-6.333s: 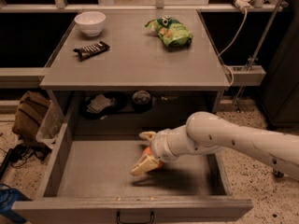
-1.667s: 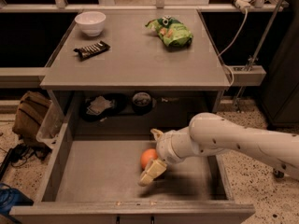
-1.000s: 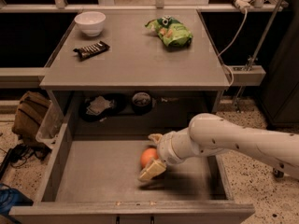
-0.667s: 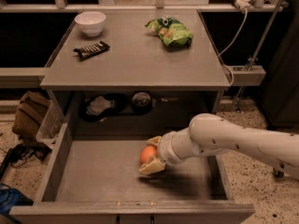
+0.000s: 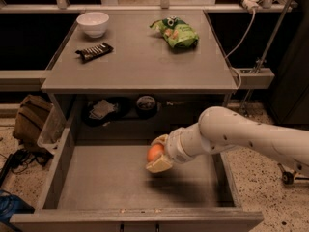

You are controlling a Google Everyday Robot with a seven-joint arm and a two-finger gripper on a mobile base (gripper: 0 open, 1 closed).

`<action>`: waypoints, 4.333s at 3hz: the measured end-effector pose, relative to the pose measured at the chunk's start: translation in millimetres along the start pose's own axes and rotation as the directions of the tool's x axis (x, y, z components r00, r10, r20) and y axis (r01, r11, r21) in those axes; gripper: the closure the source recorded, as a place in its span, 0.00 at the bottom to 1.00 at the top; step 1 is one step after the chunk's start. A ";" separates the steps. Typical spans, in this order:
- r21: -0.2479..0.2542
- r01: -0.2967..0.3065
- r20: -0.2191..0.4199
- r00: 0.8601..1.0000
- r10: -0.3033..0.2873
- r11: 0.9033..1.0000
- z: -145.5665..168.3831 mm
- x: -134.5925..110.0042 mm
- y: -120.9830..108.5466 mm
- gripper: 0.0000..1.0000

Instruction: Pick orange from top drawer and place on counter

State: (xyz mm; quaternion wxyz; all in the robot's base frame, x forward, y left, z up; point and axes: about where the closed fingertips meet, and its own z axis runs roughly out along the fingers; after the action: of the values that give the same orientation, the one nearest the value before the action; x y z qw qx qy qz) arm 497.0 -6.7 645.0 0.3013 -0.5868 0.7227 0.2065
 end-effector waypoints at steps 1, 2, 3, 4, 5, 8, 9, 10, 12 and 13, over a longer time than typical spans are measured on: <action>0.021 0.020 -0.023 1.000 -0.019 1.000 -32.0 -25.1 -15.2 1.00; 0.082 0.105 -0.028 0.994 -0.103 0.991 -94.7 -86.1 -42.2 1.00; 0.085 0.115 -0.034 0.993 -0.112 0.990 -97.6 -91.2 -43.1 1.00; 0.122 0.223 -0.070 0.974 -0.216 0.967 -126.9 -134.9 -59.7 1.00; 0.196 0.327 -0.088 0.945 -0.315 0.925 -162.8 -189.2 -94.4 1.00; 0.154 0.355 -0.138 0.932 -0.336 0.922 -150.4 -206.8 -213.2 1.00; 0.083 0.312 -0.132 0.945 -0.300 0.946 -124.7 -182.7 -229.5 1.00; 0.030 0.287 -0.118 0.952 -0.281 0.958 -104.3 -166.1 -232.2 1.00; 0.030 0.287 -0.118 0.952 -0.281 0.958 -104.2 -166.1 -232.2 0.80; 0.030 0.287 -0.118 0.952 -0.281 0.958 -104.2 -166.1 -232.2 0.58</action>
Offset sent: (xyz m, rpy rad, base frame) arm 0.0565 -0.0162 0.2124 -0.0894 -0.2187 0.0304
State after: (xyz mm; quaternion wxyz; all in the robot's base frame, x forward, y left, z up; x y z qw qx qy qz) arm 724.3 -6.9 846.7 0.3003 -0.6881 0.6513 0.1105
